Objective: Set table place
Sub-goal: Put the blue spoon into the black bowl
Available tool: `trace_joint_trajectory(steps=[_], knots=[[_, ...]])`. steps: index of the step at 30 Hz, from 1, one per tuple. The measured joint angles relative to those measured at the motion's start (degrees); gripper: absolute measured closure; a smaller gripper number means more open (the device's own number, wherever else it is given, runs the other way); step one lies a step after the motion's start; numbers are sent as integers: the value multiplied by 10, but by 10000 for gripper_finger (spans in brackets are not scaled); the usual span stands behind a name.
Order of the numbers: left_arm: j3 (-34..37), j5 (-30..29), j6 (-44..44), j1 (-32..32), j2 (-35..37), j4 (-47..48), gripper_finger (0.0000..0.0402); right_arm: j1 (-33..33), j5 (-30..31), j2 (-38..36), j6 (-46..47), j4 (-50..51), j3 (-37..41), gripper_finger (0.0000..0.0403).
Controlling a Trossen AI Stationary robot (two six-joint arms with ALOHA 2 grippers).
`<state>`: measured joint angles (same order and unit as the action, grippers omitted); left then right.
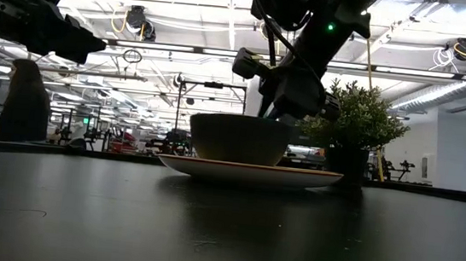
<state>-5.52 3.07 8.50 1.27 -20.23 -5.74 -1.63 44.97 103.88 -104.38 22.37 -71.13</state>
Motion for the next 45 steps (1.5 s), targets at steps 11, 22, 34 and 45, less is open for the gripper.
trace_joint_trajectory(steps=[11, 22, 34, 45], knots=[[0, 0, 0, 0, 0, 0, 371, 0, -2, 0, 2, -4, 0, 370], [0, 0, -2, 0, 0, 0, 371, -1, -2, 0, 11, -5, 0, 368], [0, 0, -2, 0, 0, 0, 371, -9, -3, 0, 0, -9, 0, 367], [0, 0, -5, 0, 0, 0, 371, -19, -3, 0, 1, -11, 0, 367]])
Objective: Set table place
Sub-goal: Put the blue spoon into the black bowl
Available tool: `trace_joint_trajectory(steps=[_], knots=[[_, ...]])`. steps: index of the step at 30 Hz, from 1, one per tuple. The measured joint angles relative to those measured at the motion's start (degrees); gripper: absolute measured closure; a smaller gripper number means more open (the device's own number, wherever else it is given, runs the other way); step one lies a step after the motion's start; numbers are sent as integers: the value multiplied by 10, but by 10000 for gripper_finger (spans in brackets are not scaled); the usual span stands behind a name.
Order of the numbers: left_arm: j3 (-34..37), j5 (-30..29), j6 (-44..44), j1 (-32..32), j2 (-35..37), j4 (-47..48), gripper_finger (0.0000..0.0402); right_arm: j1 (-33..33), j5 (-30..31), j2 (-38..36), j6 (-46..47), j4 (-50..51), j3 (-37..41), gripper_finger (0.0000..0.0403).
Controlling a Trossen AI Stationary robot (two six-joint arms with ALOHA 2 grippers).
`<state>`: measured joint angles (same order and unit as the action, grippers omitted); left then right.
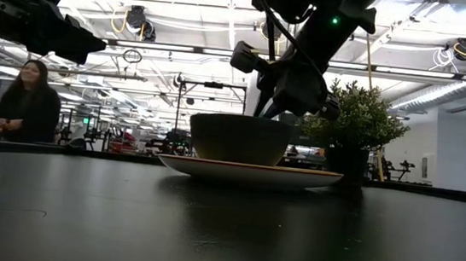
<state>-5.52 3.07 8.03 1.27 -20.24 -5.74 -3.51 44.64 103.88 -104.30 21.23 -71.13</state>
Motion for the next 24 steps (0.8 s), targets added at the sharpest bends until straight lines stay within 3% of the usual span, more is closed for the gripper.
trace_joint_trajectory(steps=[24], knots=[[0, 0, -8, 0, 0, -1, 371, 0, -5, 3, 2, -38, 23, 367]])
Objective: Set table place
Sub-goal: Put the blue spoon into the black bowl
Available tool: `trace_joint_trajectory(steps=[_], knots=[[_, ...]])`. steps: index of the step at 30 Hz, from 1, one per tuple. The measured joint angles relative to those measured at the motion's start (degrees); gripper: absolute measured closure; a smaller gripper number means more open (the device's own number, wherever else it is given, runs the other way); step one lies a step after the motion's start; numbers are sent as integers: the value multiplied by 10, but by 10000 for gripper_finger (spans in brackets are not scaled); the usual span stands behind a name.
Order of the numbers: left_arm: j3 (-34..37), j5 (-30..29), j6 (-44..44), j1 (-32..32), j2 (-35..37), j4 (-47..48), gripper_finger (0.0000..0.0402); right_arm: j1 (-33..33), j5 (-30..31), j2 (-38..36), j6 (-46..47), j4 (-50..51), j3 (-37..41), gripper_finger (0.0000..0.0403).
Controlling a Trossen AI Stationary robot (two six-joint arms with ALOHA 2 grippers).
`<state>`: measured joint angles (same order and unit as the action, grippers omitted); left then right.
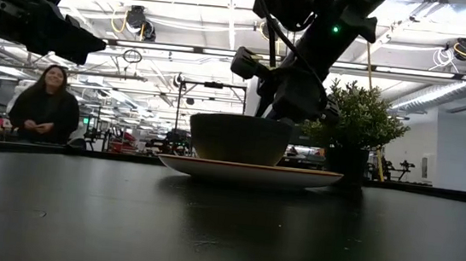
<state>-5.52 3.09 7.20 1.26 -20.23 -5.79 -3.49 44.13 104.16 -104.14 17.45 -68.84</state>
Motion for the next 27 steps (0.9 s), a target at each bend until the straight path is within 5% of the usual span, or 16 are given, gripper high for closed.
trace_joint_trajectory(steps=[27], knots=[[0, 0, 0, 0, 0, 0, 371, 0, -7, 0, 3, 0, 0, 361]])
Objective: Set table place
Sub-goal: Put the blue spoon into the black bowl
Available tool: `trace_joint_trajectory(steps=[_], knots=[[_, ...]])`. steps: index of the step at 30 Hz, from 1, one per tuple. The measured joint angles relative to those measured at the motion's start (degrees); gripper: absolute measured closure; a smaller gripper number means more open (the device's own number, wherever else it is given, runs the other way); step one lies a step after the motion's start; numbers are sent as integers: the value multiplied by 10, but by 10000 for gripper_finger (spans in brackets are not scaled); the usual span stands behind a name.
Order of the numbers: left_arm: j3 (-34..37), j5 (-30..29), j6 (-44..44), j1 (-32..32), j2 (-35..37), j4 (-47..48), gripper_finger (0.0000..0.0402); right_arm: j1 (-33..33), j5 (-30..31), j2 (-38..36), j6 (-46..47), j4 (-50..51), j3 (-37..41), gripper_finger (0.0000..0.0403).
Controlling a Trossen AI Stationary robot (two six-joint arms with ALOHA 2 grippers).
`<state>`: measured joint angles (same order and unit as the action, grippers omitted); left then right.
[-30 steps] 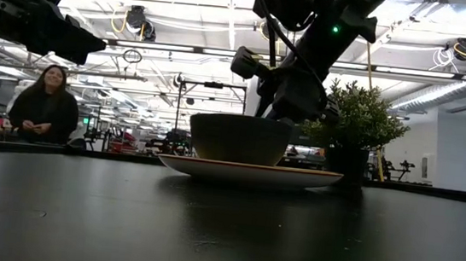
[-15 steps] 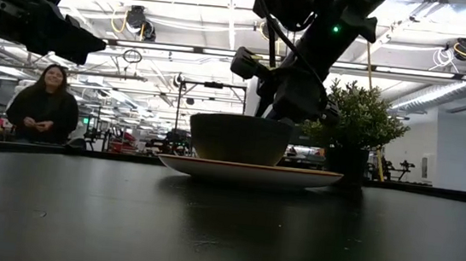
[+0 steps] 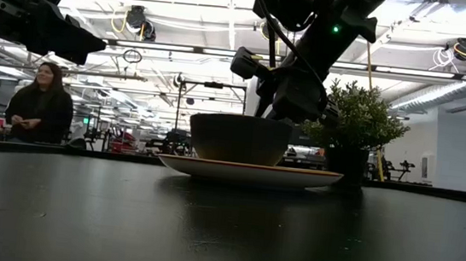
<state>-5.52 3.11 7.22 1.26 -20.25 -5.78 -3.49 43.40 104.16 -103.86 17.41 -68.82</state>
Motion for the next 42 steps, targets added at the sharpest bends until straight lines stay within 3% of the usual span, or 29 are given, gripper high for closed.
trace_joint_trajectory(steps=[42], knots=[[0, 0, 0, 0, 0, 0, 371, -8, -4, 0, -4, -14, 0, 350]])
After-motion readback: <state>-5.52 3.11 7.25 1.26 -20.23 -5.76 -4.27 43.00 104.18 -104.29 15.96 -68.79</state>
